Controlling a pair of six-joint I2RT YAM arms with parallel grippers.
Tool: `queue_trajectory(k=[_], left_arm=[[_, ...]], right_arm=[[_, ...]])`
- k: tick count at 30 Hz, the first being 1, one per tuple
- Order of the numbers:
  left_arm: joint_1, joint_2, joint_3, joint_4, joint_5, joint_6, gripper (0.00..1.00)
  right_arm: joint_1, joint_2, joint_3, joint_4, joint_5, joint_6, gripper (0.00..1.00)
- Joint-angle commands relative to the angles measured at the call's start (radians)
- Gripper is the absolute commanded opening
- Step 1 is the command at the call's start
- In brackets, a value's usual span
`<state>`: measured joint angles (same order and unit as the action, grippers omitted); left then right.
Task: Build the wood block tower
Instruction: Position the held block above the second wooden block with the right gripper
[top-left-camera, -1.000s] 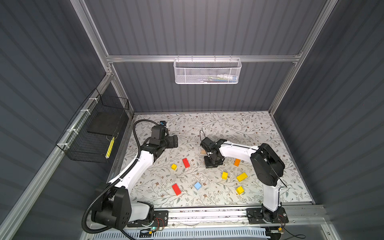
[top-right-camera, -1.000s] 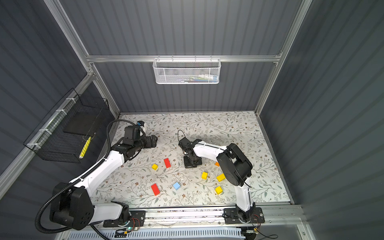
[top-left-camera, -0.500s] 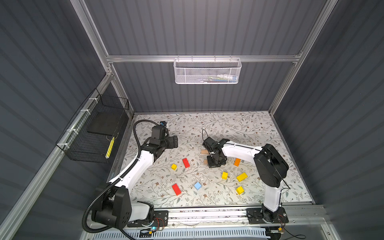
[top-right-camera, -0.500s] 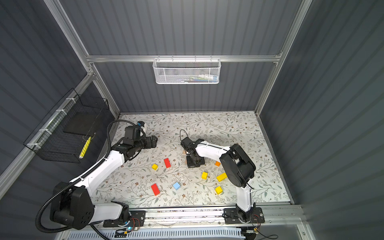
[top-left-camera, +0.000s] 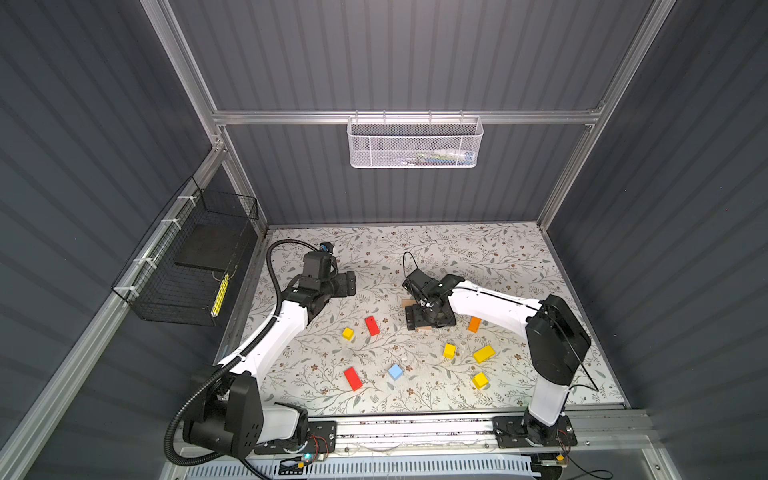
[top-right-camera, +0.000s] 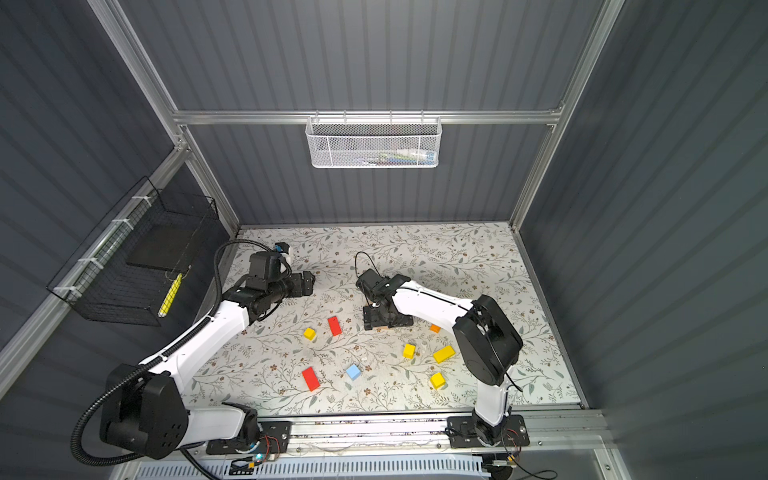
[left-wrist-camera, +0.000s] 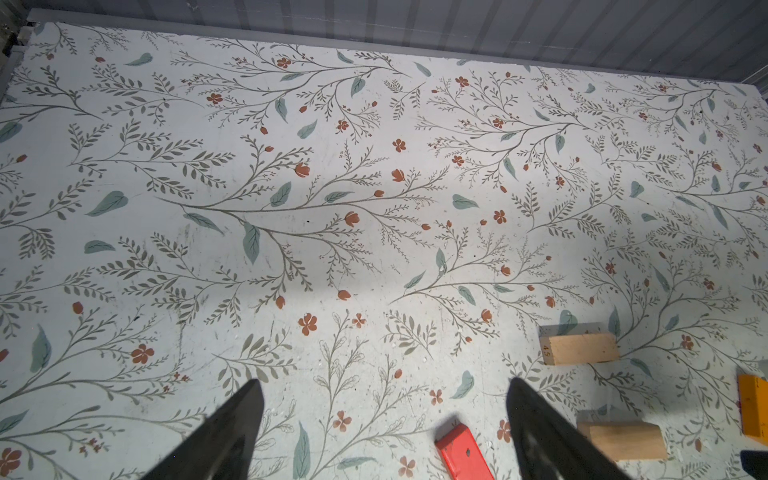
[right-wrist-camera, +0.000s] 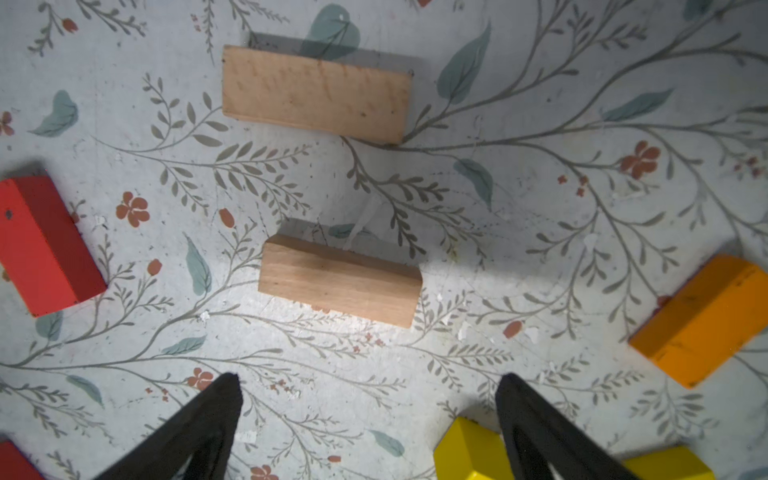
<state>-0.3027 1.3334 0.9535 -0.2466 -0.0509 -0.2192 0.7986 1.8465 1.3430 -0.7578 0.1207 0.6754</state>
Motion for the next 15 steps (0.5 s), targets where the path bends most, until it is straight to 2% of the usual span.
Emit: queue_trajectory(k=[1,8,15], left_arm=[[-0.006,0.004,-0.009,0.001,0.01,0.0,0.91],[-0.006,0.003,-0.01,0.002,0.008,0.0,0.91],[-0.006,0.001,-0.014,0.005,0.008,0.003,0.91]], right_arm=[[0.008,0.027,0.033,0.008,0.018,0.035,0.99],[0.017,0.07,0.059,0.036,0.026,0.114,0.99],[0.036,0.092,0.074,0.023,0.103,0.181,0.99]])
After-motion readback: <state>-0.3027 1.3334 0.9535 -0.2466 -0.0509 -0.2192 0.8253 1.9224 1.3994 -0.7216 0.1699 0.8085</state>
